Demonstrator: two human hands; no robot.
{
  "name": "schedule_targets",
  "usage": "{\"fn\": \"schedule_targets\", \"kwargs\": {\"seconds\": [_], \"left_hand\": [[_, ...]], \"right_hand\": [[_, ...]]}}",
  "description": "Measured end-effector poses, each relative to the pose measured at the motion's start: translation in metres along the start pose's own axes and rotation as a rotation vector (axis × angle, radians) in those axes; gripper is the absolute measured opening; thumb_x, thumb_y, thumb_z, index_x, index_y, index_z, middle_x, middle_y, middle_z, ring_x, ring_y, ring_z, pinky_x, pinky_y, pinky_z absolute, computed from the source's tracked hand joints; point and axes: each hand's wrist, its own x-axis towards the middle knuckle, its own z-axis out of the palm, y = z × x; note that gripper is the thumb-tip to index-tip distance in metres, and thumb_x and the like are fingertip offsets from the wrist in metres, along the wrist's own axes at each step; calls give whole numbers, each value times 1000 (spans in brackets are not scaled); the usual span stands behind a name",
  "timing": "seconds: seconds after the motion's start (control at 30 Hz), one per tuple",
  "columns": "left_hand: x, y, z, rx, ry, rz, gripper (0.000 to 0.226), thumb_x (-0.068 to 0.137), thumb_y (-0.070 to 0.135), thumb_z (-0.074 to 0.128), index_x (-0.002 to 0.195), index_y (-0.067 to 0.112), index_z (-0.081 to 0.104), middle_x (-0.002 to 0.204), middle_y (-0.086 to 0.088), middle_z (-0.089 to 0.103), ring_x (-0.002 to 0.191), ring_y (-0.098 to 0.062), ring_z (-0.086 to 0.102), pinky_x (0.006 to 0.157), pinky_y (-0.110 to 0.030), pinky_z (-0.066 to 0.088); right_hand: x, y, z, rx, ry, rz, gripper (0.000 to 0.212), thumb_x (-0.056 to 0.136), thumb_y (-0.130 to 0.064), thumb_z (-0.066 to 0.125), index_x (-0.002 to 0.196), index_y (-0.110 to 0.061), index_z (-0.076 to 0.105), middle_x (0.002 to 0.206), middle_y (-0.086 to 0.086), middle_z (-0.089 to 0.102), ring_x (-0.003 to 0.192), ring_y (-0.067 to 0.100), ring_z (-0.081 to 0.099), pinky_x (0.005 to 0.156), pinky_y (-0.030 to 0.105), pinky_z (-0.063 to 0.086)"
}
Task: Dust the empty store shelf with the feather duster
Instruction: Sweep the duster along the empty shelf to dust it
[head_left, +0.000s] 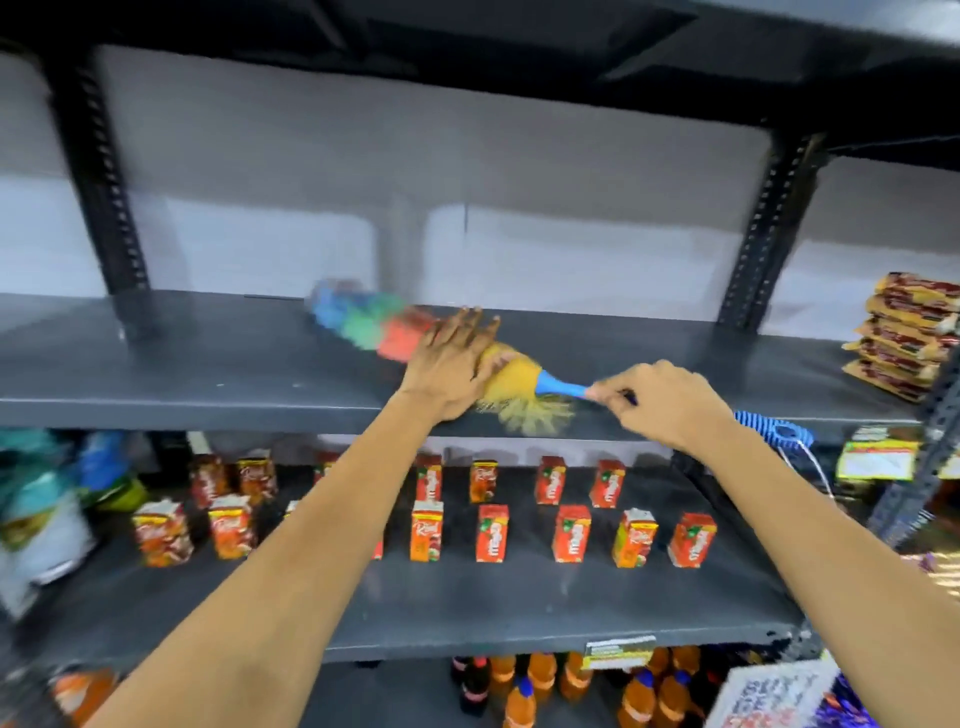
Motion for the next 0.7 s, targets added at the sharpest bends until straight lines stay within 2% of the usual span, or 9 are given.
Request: {"fn": "schedule_targets", "kwargs": {"seconds": [0.1,0.2,0.33,0.4,0.5,0.6,0.7], "left_hand": [[-15,-20,-9,43,15,-56,59,95,49,17,146,22,12,158,-7,14,146,-21,7,119,-42,6],[-33,-43,-18,108,36,-83,57,95,48,21,145,21,18,157,-8,19,146,-21,9,119,-41,8],[-53,-71,-26,146,76,-189,55,96,44,24,144,18,22,156,-9,23,145,-22,12,117,-39,8],[-59,-81,-28,153,77,-235,55,96,45,23,145,19,20,156,-8,21,145,-21,11,117,-40,6],[-65,-92,-31,167,75,-275,57,95,49,22,145,21,21,156,-8,22,145,-22,12,118,-41,8],[-69,-101,-34,186,91,-306,58,95,49,22,145,20,22,155,-9,24,145,-24,14,118,-42,11],[-74,-111,-37,150,124,-344,56,95,48,22,144,20,23,155,-8,24,145,-23,14,117,-42,12]], "right_hand": [[11,-18,4,22,34,-58,25,93,-39,45,106,-45,66,81,-4,67,73,23,57,62,31,41],[27,-47,10,37,60,-94,27,93,-40,43,108,-41,66,92,5,70,86,31,62,69,36,46],[41,-85,20,109,38,-228,29,94,-43,41,106,-40,67,76,3,65,76,29,61,63,32,42],[48,-92,20,93,66,-219,29,93,-43,41,110,-41,65,87,4,70,81,29,62,65,33,43],[65,-109,19,8,142,-147,31,93,-36,42,114,-28,65,99,12,69,90,34,63,70,36,46],[80,-137,19,-22,153,-174,34,94,-34,43,105,-10,65,99,16,66,90,36,62,66,35,38],[88,-145,16,21,121,-223,36,95,-38,41,110,-15,65,99,15,66,90,36,61,66,35,37]]}}
